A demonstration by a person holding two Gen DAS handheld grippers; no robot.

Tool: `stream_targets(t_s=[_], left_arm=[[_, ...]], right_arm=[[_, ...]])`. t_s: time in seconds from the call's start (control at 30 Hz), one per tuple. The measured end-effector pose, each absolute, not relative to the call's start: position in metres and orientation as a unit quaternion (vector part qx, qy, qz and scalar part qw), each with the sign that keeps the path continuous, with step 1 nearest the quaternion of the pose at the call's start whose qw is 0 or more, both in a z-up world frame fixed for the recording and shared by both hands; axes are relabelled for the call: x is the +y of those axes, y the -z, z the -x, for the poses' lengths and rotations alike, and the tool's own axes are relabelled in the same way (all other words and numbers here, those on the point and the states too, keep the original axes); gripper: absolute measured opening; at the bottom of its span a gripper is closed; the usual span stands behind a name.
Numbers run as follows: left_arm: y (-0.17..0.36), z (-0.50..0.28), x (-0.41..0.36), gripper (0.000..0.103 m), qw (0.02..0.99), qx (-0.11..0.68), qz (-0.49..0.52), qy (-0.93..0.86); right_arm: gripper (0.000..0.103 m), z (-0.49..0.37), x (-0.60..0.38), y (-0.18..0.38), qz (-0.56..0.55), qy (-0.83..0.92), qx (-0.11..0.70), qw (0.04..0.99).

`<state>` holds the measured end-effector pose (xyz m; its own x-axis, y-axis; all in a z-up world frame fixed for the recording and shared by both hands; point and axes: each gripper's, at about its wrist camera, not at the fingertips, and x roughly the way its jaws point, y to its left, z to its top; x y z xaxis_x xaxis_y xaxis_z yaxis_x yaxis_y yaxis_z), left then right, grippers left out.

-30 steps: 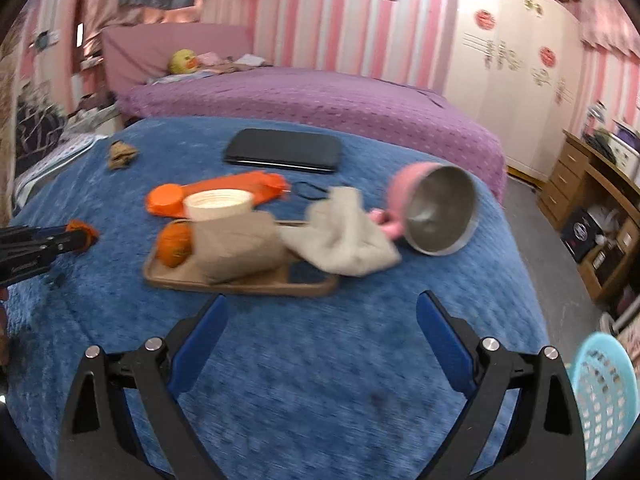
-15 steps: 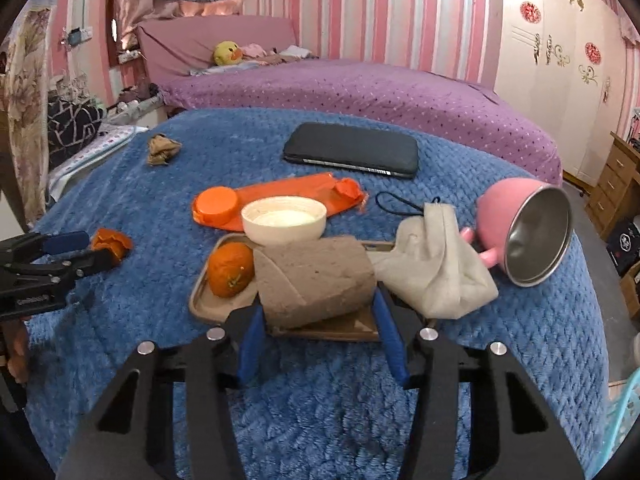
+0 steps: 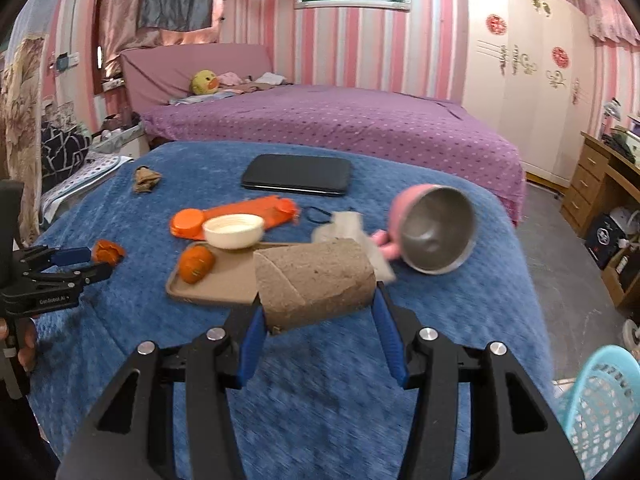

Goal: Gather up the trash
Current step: 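Lift the orange peel with the left tool while the right tool grasps the cardboard tube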

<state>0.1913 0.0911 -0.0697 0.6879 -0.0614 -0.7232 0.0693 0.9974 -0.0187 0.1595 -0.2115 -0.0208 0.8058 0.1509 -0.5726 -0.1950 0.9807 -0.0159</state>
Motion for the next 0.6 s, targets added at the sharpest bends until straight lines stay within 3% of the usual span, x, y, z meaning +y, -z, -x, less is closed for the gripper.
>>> stream_targets(t_s=[0.17,0.23,0.6], left_arm=[[0.073,-0.196,0.08,0.035,0.917,0.396,-0.025,0.035],[0.072,-0.198,0.083,0.022,0.917,0.396,-0.014,0.035],[0.034,-0.18,0.057,0.017,0.938,0.345,0.004,0.013]], right_arm=[[0.05,-0.152,-0.235,0.017,0.035,-0.071,0.298,0.951],[0.05,-0.148,-0.241,0.015,0.033,-0.065,0.295,0.953],[0.05,-0.117,-0.299,0.001,0.012,-0.021,0.279,0.96]])
